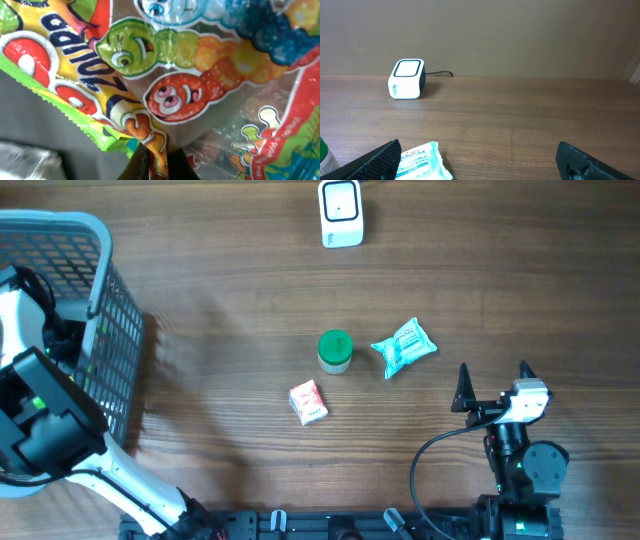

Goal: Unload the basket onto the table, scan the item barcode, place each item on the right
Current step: 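Grasp the Haribo gummy bag in basket with left gripper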

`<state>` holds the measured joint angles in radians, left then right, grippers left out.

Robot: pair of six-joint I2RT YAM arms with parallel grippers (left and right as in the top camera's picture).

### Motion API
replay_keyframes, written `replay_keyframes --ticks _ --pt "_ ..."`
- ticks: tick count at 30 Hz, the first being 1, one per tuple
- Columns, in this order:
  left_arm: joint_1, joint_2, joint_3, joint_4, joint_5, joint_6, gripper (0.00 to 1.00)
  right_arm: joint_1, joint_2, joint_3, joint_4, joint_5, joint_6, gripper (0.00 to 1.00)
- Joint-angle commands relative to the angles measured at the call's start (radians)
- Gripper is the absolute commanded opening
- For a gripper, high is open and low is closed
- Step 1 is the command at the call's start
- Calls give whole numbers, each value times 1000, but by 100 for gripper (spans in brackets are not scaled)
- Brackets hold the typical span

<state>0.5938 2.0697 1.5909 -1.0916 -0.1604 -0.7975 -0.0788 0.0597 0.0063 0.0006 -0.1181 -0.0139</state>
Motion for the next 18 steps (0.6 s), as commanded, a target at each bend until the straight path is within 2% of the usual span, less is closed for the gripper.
replay_keyframes --ticks 1,5,7,11,14,18 --pt "4 -281 126 -93 8 -46 4 3 -6 -1 5 14 -12 100" --pt "4 -568 201 -103 104 -105 4 3 -6 -1 5 14 -12 100" --pt "-3 -770 201 -100 171 -109 4 3 -6 -1 5 14 -12 100" --pt "-47 -977 201 -126 160 -109 4 3 -6 -1 5 14 -12 100" --pt "-55 -1017 201 -130 145 -110 4 3 -6 -1 5 14 -12 100" --pt "-55 -971 201 -148 40 -139 5 3 -6 -1 6 14 -12 100"
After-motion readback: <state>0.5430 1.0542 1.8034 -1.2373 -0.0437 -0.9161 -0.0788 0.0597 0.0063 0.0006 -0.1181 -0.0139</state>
